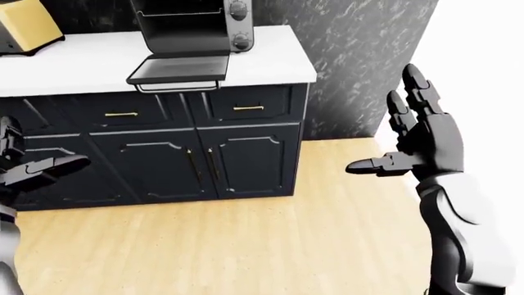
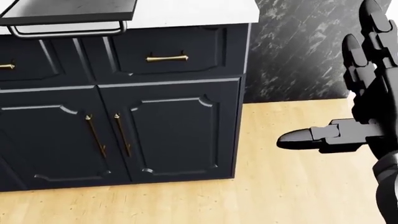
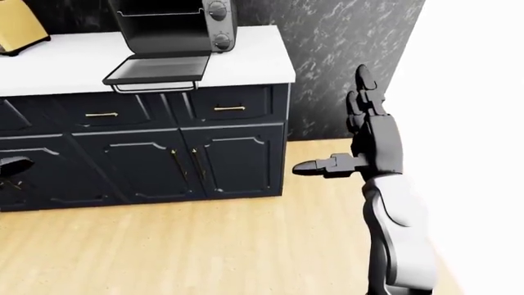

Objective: Close the toaster oven door.

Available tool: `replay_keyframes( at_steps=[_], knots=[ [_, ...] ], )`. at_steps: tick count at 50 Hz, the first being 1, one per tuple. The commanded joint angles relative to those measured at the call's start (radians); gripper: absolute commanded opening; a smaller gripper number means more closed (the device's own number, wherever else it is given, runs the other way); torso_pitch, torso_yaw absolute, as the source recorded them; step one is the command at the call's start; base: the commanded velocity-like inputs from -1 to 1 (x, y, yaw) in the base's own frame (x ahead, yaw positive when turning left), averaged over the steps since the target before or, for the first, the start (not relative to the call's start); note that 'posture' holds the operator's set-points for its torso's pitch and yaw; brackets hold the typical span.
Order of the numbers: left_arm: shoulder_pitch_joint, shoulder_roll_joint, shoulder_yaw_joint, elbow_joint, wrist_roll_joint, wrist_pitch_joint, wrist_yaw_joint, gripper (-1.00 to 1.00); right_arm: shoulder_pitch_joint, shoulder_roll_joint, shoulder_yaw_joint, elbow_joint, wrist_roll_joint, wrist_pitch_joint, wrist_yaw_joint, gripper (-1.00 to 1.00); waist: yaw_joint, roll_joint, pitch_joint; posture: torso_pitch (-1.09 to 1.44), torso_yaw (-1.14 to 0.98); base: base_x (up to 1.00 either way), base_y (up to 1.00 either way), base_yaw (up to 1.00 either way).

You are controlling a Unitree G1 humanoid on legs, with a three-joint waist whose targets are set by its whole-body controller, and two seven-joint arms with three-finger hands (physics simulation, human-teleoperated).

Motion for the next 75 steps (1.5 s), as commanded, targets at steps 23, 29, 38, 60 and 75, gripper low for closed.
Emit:
replay_keyframes(
  at_steps=[23, 29, 38, 60, 75],
  knots=[
    [-0.018, 0.033, 0.011, -0.033, -0.019, -0.035, 0.007, 1.0, -0.04, -0.02, -0.009, -0.056, 0.023, 0.014, -0.013, 1.0, 0.001, -0.039, -0.014, 0.0, 0.0, 0.17, 0.09, 0.0],
    [-0.019, 0.034, 0.013, -0.032, -0.022, -0.034, 0.008, 1.0, -0.05, -0.025, -0.013, -0.059, 0.031, 0.026, -0.019, 1.0, -0.013, 0.0, -0.002, 0.0, 0.0, 0.18, 0.12, 0.0],
    [-0.019, 0.042, 0.021, -0.039, -0.034, -0.024, 0.011, 1.0, -0.054, -0.029, -0.014, -0.069, 0.037, 0.036, -0.023, 1.0, 0.004, 0.046, -0.01, 0.0, 0.0, 0.18, 0.12, 0.0],
    [-0.021, 0.053, 0.028, -0.043, -0.048, -0.015, 0.015, 1.0, -0.054, -0.032, -0.015, -0.08, 0.051, 0.049, -0.029, 1.0, -0.014, 0.099, -0.03, 0.0, 0.0, 0.16, 0.13, 0.0],
    [-0.021, 0.069, 0.044, -0.034, -0.056, -0.013, 0.017, 1.0, -0.09, -0.05, -0.027, -0.111, 0.077, 0.096, -0.047, 1.0, 0.0, -0.046, -0.017, 0.0, 0.0, 0.15, 0.13, 0.0]
  ],
)
